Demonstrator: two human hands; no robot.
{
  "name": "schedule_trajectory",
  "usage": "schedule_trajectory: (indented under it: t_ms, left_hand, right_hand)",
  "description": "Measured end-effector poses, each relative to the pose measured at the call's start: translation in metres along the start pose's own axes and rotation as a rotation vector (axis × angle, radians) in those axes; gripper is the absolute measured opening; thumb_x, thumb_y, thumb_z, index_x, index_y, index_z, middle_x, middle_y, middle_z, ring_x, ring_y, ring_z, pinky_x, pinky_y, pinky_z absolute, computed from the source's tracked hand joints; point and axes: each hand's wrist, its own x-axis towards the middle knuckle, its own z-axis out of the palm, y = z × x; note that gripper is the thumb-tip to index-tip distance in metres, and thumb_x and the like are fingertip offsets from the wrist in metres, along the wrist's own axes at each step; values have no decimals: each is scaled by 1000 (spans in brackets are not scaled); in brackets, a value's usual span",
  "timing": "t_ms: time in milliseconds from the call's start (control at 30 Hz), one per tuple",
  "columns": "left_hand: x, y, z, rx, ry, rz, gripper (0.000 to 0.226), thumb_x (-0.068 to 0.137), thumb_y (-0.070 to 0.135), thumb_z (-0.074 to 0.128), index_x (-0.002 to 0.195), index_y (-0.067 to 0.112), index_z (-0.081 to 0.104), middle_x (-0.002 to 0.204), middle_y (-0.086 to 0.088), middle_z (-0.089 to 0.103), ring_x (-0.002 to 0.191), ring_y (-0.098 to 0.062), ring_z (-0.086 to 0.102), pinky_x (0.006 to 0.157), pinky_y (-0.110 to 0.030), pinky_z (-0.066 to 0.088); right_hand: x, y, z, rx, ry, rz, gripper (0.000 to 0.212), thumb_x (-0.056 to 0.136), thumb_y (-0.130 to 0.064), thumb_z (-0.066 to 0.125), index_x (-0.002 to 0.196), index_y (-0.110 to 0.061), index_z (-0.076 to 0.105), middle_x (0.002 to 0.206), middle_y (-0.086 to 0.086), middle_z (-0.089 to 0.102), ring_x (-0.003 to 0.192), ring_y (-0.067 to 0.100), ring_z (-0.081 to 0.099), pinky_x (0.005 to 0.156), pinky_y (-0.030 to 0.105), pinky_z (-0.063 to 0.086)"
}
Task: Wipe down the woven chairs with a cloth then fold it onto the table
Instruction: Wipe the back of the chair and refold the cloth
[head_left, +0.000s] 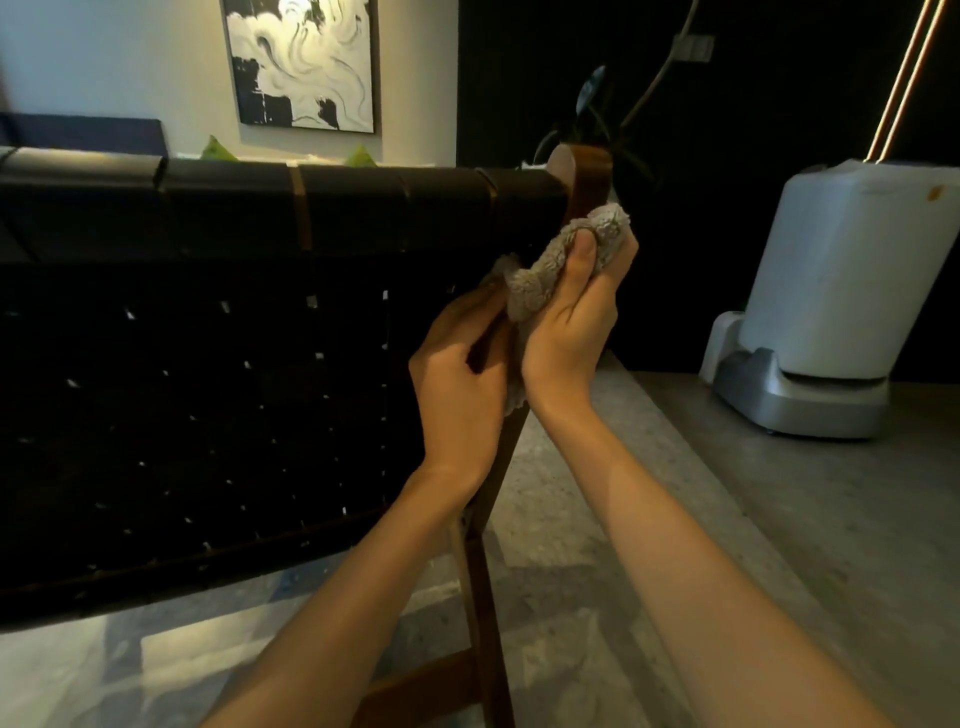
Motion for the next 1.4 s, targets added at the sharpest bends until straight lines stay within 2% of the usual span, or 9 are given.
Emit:
schedule_trajectory:
  t_ms: [233, 367, 467, 633, 733, 867, 1000, 1200, 1400]
  left_hand:
    - [-33, -35, -1, 105, -26, -6, 28, 89, 3, 61, 116, 5, 65, 114, 5, 56, 110, 6, 46, 96, -4, 33]
    - [-67, -66, 1, 117, -49, -152, 25, 89, 0, 60, 112, 3, 66, 107, 1, 57, 102, -5, 55, 88, 0, 35]
    - [-91, -88, 3, 175, -72, -316, 22, 90, 1, 58, 110, 2, 68, 103, -6, 62, 94, -12, 57, 79, 6, 30]
    - [-130, -127, 5, 330, -236, -506, 18, 93, 5, 53, 99, 2, 70, 102, -16, 65, 93, -24, 60, 69, -5, 31]
    - [-161, -144, -6, 334, -399, -585, 21, 93, 12, 55, 109, 7, 68, 115, -11, 62, 109, -26, 56, 81, -12, 33]
    - [-194, -146, -22, 372, -445, -526, 25, 91, 4, 56, 113, 7, 67, 116, -9, 63, 109, -23, 58, 93, -16, 38]
    - [-209, -142, -30, 402, -267, -498, 28, 89, 2, 59, 116, 7, 66, 113, -7, 66, 100, -10, 57, 91, -15, 38]
    - [-216, -161, -21, 291, -47, -764, 19, 89, 9, 62, 106, 9, 70, 103, -4, 69, 89, -9, 59, 73, 4, 37]
    - [-213, -194, -4, 299, -17, -885, 20, 92, 13, 59, 110, 12, 68, 108, -5, 68, 100, -18, 63, 91, -26, 49]
  right_hand:
    - [-39, 43, -19, -16, -71, 139, 37, 101, -27, 28, 135, -15, 33, 120, 2, 58, 109, 6, 57, 90, 19, 47]
    - [-78, 78, -32, -110, -164, 241, 45, 103, -9, 27, 147, -12, 21, 117, -3, 52, 100, -2, 56, 86, 9, 43]
    - [-102, 99, -38, -82, -207, 314, 32, 103, -10, 28, 126, -31, 36, 108, -20, 52, 94, -20, 53, 79, 1, 41]
    - [-142, 134, -52, -160, -295, 415, 22, 104, -20, 30, 102, -40, 40, 81, -17, 56, 65, -15, 57, 53, 5, 41]
    - [-162, 154, -64, -244, -403, 536, 17, 104, -20, 32, 95, -32, 41, 73, -7, 55, 55, -6, 55, 48, 13, 38]
    - [-182, 163, -88, -378, -488, 585, 7, 101, -17, 42, 104, -22, 46, 89, -2, 59, 79, 9, 60, 63, 23, 47]
    - [-203, 162, -105, -427, -297, 530, 14, 96, -13, 48, 110, -16, 49, 104, 5, 57, 94, 21, 59, 80, 43, 51]
    - [-202, 176, -84, -303, -118, 914, 29, 95, -27, 57, 116, -18, 40, 109, 9, 57, 94, 19, 60, 81, 35, 53]
    - [-217, 203, -75, -183, -413, 1024, 55, 101, -31, 42, 148, -24, 13, 132, 2, 47, 114, 16, 51, 84, 23, 46]
